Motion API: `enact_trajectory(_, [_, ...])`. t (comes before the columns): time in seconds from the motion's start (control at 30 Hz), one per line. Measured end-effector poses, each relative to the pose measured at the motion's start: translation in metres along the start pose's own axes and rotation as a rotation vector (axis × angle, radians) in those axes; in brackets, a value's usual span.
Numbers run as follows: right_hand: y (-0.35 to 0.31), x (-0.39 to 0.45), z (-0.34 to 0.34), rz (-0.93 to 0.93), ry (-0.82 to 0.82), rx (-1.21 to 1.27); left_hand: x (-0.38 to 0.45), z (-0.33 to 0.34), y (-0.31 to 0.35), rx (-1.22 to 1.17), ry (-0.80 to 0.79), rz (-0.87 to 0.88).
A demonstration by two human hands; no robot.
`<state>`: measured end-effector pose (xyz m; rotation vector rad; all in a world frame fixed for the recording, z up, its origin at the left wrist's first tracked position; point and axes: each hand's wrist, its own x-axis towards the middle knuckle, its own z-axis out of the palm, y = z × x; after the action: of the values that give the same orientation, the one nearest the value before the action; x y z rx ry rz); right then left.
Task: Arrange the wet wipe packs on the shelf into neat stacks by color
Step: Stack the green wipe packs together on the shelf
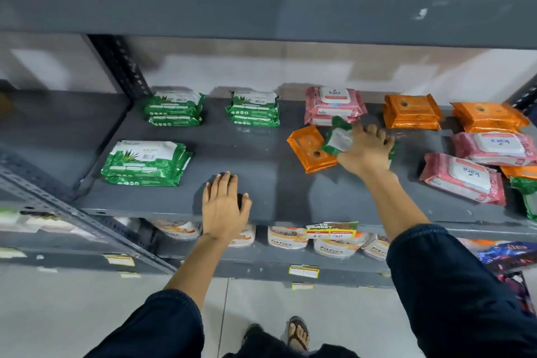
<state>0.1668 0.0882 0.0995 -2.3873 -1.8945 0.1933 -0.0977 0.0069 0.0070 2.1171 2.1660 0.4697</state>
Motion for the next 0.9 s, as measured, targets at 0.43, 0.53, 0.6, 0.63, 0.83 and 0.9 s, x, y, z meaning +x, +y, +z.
enact_trajectory(0.43, [-0.166, -0.047, 0.064, -0.414, -0.255, -0.055, 0.001, -0.003, -0.058, -0.036, -0.078, 0.047])
enact_trajectory(0.53, [-0.172, -0.047, 0.067, -0.408, -0.248, -0.064, 0.001, -0.002, -0.059, -0.041, -0.090, 0.054])
enact_trajectory(0.6, [-0.173, -0.045, 0.065, -0.402, -0.280, -0.075, 0.001, -0.002, -0.060, -0.051, -0.087, 0.058])
enact_trajectory(0.63, [-0.173, -0.044, 0.064, -0.401, -0.297, -0.084, 0.001, -0.001, -0.060, -0.059, -0.083, 0.061])
enact_trajectory(0.83, [-0.167, -0.042, 0.059, -0.421, -0.380, -0.027, 0.002, 0.001, -0.061, -0.070, -0.043, 0.088])
enact_trajectory(0.9, [-0.161, -0.042, 0.058, -0.404, -0.348, 0.027, 0.002, 0.002, -0.061, -0.062, -0.036, 0.093])
